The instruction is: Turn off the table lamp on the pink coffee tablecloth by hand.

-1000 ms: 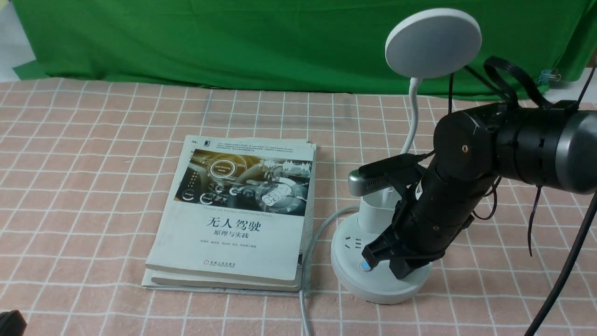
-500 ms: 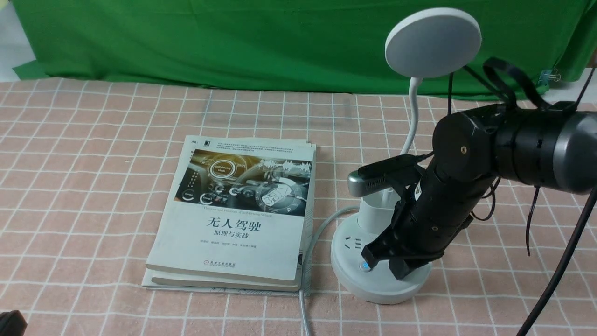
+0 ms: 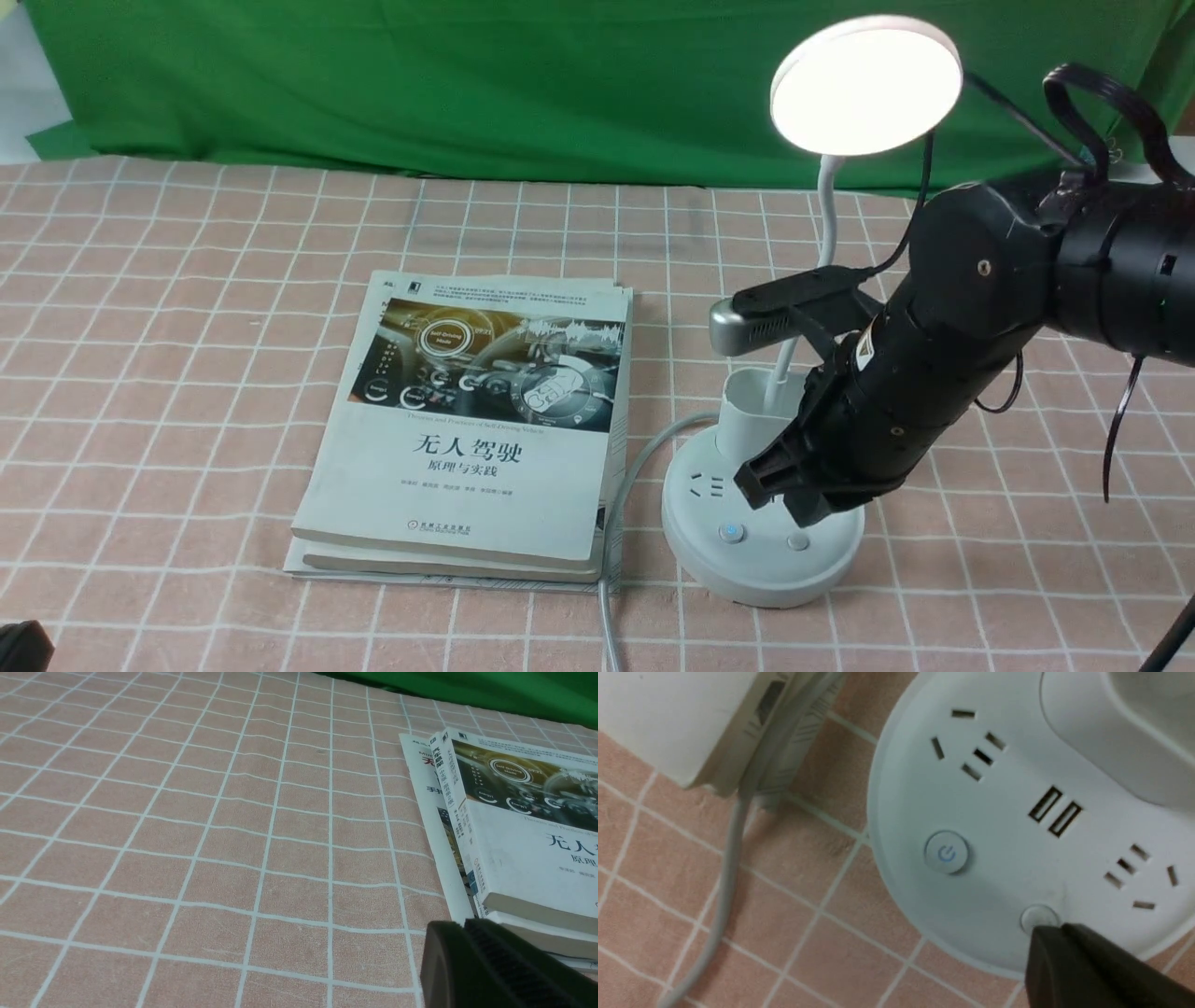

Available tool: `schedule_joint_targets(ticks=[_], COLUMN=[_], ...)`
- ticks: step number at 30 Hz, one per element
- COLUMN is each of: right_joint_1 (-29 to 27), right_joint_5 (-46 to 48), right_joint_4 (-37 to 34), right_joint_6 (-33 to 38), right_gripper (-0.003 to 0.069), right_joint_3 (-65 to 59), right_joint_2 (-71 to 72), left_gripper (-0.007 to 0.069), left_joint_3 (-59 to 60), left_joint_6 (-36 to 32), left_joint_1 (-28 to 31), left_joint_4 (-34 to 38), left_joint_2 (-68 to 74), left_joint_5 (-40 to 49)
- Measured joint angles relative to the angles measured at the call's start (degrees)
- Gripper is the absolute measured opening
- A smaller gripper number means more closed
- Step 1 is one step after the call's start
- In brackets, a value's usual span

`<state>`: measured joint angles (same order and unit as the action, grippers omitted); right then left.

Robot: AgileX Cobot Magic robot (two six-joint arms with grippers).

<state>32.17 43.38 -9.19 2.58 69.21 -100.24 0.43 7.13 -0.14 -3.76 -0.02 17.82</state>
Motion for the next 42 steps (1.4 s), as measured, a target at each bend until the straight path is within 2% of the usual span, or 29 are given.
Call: schedule_joint_targets(ticks=[7,16,20,31,42], right_joint_1=[0.11,0.11,0.11,0.11,0.11], right_joint_5=[0.08,1.04,4.0,4.72,1.63], right_joint_4=[0.07,0.14,1.08,1.35,1.55], right_joint_6=[0.05,0.07,0.06,-0.57,-2.97], right_gripper=[0.0042,0.0042,0.0043,0.0048,0.0075], right_joint_3=[0.27,0.05,-2.05,-16.51,-17.75], right_joint_2=[-5.46,-2.86,5.76,31.13,44.55], left_gripper=[0.0006,0.0006,0.0006,0.0006,0.0006], left_joint_3=[0.0,0.0,0.0,0.0,0.0], left_joint_6=[0.0,0.0,0.0,0.0,0.0], left_joint_1=[0.0,0.0,0.0,0.0,0.0], left_joint_4=[0.0,0.0,0.05,0.05,0.05], left_joint_2=[0.0,0.0,0.0,0.0,0.0], left_joint_5=[0.0,0.0,0.0,0.0,0.0])
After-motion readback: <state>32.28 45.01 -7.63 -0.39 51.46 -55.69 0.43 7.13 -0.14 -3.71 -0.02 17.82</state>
